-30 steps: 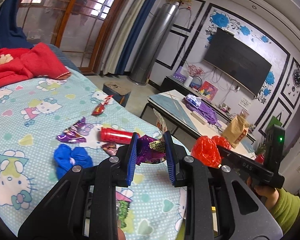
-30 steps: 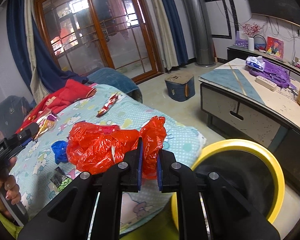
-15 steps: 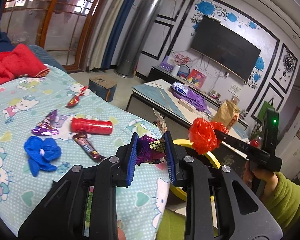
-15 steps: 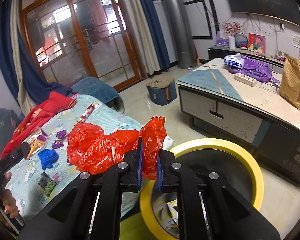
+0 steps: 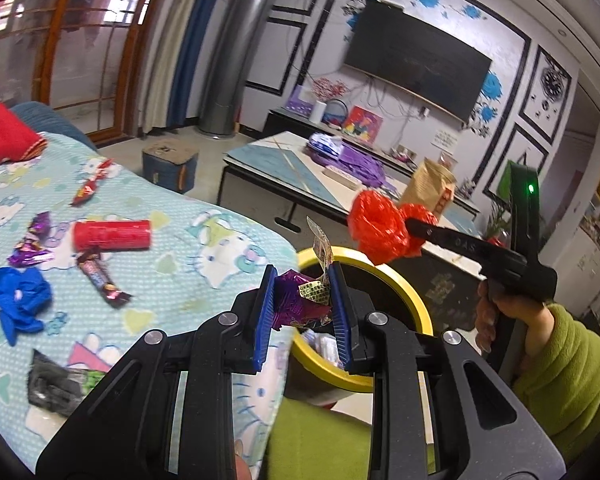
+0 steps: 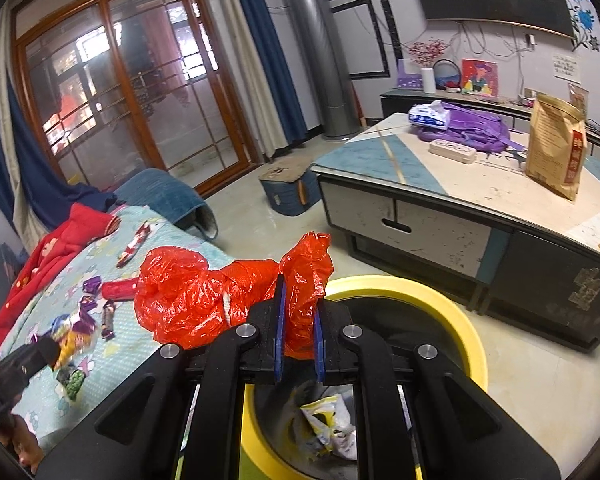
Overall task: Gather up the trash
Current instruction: 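Carry the purple wrapper and red plastic bag over the bin with both tools, then open the left tool over the bin while the right tool releases the red bag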
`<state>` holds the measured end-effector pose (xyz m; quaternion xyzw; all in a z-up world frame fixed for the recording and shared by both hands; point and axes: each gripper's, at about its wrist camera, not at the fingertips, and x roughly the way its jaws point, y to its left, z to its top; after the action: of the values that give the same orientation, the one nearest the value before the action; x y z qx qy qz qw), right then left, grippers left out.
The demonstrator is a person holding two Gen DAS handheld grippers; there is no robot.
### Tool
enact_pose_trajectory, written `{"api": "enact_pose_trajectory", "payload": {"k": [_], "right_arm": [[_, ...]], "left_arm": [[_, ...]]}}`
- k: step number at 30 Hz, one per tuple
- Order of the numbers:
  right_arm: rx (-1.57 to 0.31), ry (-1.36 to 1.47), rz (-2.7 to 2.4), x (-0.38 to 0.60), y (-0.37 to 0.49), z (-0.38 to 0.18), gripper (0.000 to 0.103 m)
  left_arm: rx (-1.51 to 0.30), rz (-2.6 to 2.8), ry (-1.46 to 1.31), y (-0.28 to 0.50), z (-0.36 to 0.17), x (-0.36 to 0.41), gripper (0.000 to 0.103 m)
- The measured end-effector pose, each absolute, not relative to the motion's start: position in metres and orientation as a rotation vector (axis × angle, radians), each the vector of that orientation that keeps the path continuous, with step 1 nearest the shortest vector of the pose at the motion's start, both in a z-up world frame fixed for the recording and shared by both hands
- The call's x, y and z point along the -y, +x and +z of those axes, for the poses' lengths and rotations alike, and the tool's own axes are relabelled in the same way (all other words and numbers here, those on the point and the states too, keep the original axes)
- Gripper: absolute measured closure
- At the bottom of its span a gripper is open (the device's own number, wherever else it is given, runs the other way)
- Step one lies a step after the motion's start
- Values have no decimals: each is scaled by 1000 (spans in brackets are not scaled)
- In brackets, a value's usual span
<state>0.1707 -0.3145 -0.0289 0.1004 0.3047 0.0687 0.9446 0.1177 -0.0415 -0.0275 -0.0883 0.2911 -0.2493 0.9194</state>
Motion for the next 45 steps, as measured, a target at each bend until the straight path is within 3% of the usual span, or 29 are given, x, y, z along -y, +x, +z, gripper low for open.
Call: {"api": "enact_pose_trajectory", "payload": {"k": [18, 45], "right_arm": [[-665, 221, -31, 373, 182, -60, 92], [-778, 271, 13, 385, 199, -89, 86]], "left_arm": [[-695, -663, -68, 134, -65, 125, 84], [-832, -721, -25, 156, -114, 167, 80]]}}
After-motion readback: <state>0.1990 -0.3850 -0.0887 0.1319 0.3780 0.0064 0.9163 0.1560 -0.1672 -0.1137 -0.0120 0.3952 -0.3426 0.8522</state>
